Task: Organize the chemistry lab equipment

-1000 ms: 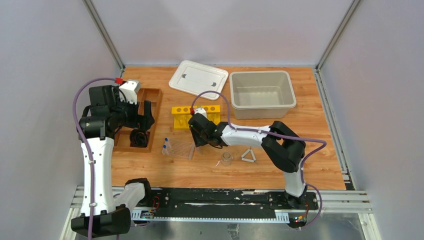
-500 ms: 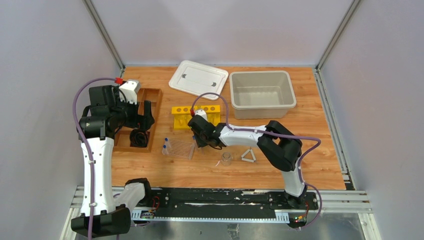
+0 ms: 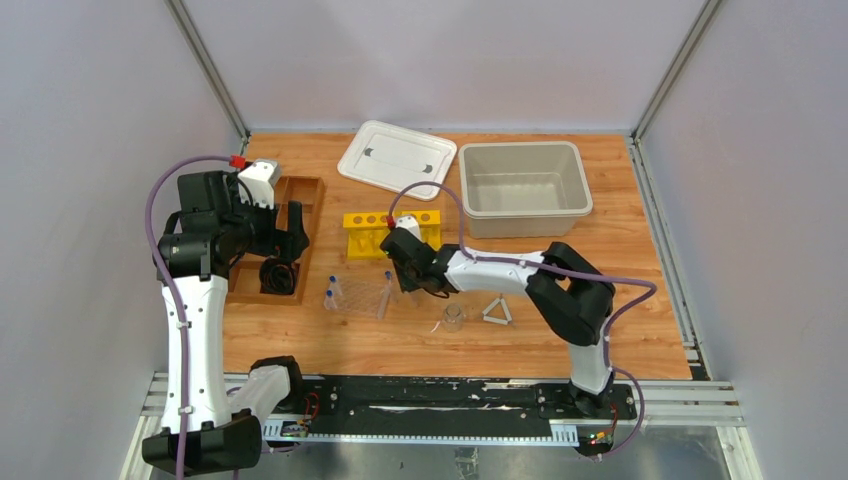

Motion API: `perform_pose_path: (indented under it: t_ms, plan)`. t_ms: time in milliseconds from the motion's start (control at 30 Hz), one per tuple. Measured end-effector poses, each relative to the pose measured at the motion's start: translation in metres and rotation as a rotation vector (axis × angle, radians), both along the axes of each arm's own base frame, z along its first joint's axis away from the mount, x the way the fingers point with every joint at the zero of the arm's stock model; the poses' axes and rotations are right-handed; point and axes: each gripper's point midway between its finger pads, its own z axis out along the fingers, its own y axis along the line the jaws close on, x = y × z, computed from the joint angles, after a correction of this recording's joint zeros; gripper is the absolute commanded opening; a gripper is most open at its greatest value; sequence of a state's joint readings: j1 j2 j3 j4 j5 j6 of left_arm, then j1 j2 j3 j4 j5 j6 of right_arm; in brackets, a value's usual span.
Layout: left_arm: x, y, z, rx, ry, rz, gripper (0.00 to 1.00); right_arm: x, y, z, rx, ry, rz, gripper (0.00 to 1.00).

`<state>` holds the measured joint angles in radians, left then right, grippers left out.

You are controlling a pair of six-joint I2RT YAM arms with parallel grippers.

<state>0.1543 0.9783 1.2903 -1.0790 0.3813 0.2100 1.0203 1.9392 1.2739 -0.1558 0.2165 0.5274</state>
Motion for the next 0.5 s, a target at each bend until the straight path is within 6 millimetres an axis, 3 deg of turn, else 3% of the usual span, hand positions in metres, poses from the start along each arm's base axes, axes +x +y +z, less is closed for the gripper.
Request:
perform_pose_path:
  t_ms: [100, 233, 367, 500]
  plan:
    - [-0.001, -0.002, 0.002, -0.005, -0.007, -0.007, 1.00, 0.000, -0.001, 0.029, 0.039, -0.031, 0.000, 0.00]
    - [-0.004, -0.007, 0.004, -0.023, -0.019, -0.028, 1.00, 0.005, 0.008, 0.109, 0.197, -0.145, 0.018, 0.00]
    - [-0.007, -0.016, 0.003, -0.059, -0.018, -0.067, 1.00, 0.008, 0.033, 0.191, 0.378, -0.272, 0.056, 0.00]
    - [-0.011, -0.024, 0.003, -0.093, -0.021, -0.098, 1.00, 0.003, 0.054, 0.229, 0.478, -0.329, 0.098, 0.00]
